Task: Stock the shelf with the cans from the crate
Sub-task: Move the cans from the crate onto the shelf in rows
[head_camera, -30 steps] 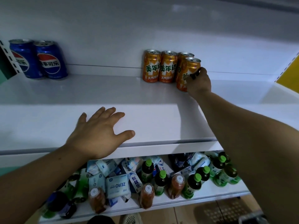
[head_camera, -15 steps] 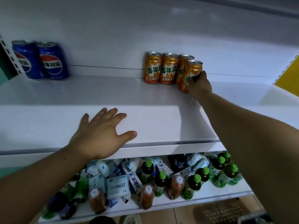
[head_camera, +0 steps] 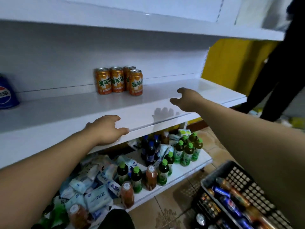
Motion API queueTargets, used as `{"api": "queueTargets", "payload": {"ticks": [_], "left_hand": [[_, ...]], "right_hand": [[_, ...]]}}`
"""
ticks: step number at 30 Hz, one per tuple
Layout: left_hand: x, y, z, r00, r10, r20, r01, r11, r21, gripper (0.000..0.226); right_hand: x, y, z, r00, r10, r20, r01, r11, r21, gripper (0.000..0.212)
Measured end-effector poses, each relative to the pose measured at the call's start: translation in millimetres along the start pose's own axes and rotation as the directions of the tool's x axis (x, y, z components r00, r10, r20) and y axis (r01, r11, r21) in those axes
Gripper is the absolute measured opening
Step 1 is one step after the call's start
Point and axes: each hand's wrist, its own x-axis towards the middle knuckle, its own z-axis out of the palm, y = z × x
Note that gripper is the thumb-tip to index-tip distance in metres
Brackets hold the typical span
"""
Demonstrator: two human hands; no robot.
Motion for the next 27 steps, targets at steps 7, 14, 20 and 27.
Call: {"api": "queueTargets", "payload": {"ticks": [7, 14, 20, 27], "left_hand": [[-25, 163, 69, 0.905, 0.412, 0.105, -0.409, 0.911, -0.051, 0.070], [-27, 277, 175, 0.742, 0.569, 0.355, -0.592, 0.804, -0.050, 0.076], [4, 344, 274, 0.652, 0.553, 0.519, -0.630, 0.776, -0.035, 0.075], [48, 386, 414, 0.560, 0.449, 0.697, -0.592, 0.805, -0.042, 0.073]], "right_hand": [[-102, 107, -36, 0.969, 0.239, -0.060, -0.245, 0.959, -0.143, 0.065], [-178, 243, -28, 0.878, 0.477, -0.029, -0.477, 0.871, -0.121, 0.064], [-210, 364, 30, 0.744, 0.663, 0.088, -0.655, 0.749, -0.100, 0.068], [-222, 478, 130, 0.599, 0.748, 0.287, -0.764, 0.641, -0.074, 0.062]]}}
